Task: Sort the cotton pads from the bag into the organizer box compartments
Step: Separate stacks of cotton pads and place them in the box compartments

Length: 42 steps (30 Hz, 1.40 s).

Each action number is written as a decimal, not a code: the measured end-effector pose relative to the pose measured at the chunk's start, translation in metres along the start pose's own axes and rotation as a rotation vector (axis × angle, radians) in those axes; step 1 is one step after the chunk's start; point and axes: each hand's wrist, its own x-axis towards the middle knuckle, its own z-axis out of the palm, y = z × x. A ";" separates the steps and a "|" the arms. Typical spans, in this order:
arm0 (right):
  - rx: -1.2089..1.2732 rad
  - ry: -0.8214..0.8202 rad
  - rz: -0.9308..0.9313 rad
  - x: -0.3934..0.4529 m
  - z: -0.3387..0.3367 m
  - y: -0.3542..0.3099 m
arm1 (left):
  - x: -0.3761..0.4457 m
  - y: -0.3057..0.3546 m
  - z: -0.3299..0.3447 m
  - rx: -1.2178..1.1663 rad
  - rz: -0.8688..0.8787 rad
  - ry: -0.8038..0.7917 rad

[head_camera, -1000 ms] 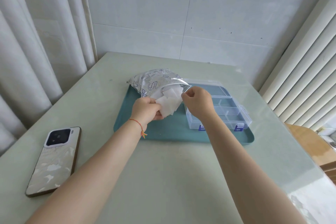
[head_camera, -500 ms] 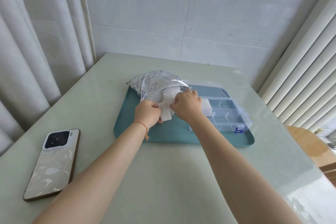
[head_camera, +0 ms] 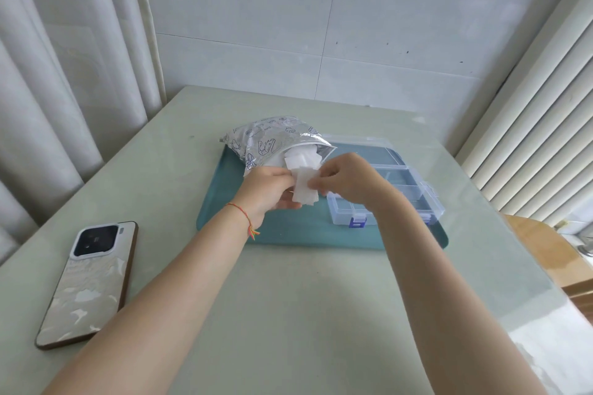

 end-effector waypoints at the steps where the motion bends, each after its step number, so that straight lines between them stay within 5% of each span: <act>1: -0.061 0.008 -0.002 0.003 0.002 -0.001 | 0.000 -0.001 0.000 0.009 0.003 0.003; 8: -0.383 0.029 -0.050 0.017 0.014 -0.009 | 0.003 -0.004 -0.007 0.062 -0.004 -0.001; 12: -0.361 0.044 -0.033 0.024 0.015 -0.011 | 0.003 -0.010 -0.010 0.127 0.039 0.059; 17: -0.399 0.270 0.070 0.050 0.024 -0.007 | 0.007 -0.018 -0.013 0.110 -0.016 0.194; 22: -0.580 0.302 0.083 0.056 0.056 -0.009 | 0.008 -0.019 -0.013 0.034 -0.045 0.207; 42: -0.342 0.308 0.115 0.055 0.055 -0.009 | 0.006 -0.017 -0.015 -0.008 -0.058 0.191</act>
